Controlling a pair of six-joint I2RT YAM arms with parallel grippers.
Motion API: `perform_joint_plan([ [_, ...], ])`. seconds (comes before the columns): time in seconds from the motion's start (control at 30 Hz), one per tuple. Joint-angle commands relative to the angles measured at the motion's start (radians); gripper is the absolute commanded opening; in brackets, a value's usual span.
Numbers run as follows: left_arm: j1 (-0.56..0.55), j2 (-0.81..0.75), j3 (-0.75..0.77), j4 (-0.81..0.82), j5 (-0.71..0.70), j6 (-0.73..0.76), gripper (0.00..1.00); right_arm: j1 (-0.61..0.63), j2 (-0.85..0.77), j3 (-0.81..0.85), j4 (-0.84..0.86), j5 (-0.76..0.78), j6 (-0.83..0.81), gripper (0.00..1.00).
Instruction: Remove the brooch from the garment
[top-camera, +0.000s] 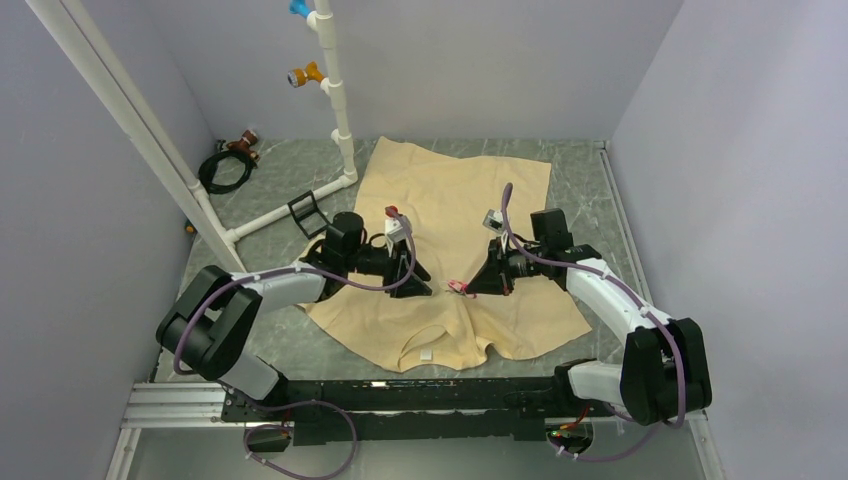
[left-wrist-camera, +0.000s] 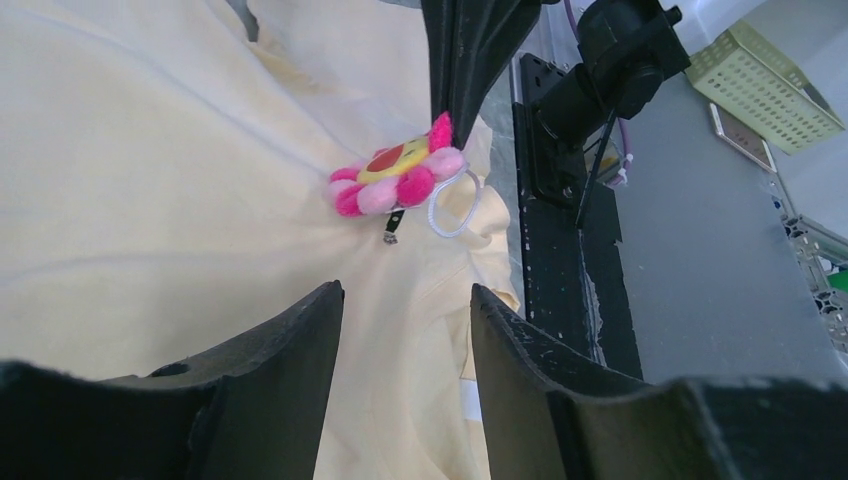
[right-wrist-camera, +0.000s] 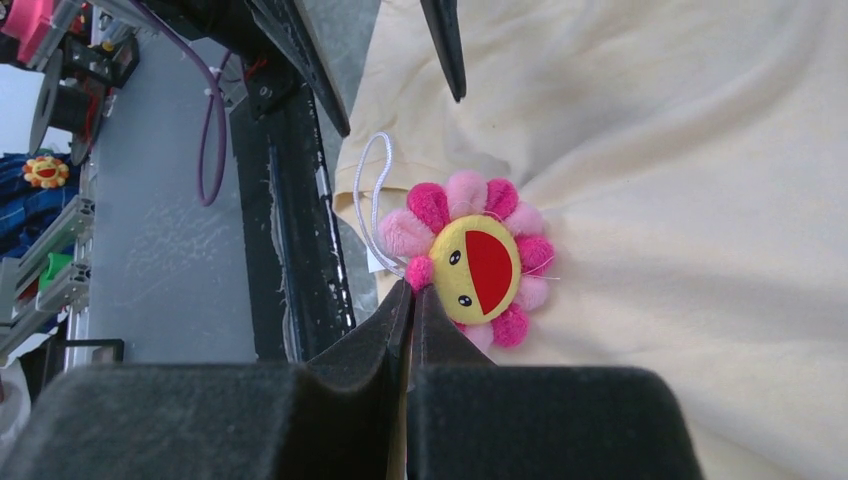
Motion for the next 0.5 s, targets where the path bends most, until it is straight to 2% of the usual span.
perform_joint_plan([
  [0.0, -0.035, 0.023, 0.026, 0.033, -0.010, 0.030, 0.55, -0.001, -0.029, 0.016, 0.025, -0.088, -0.026, 0.00],
  [0.27, -0.055, 0.053, 0.026, 0.110, -0.020, 0.043, 0.67, 0.000, -0.009, 0.038, -0.050, -0.135, -0.100, 0.00],
  [0.4, -0.058, 0.031, -0.015, 0.215, 0.006, 0.155, 0.66, 0.000, -0.028, 0.033, -0.071, -0.138, -0.133, 0.00],
  [0.47, -0.062, 0.011, -0.014, 0.173, 0.002, 0.281, 0.66, 0.000, -0.043, 0.028, -0.085, -0.137, -0.158, 0.00],
])
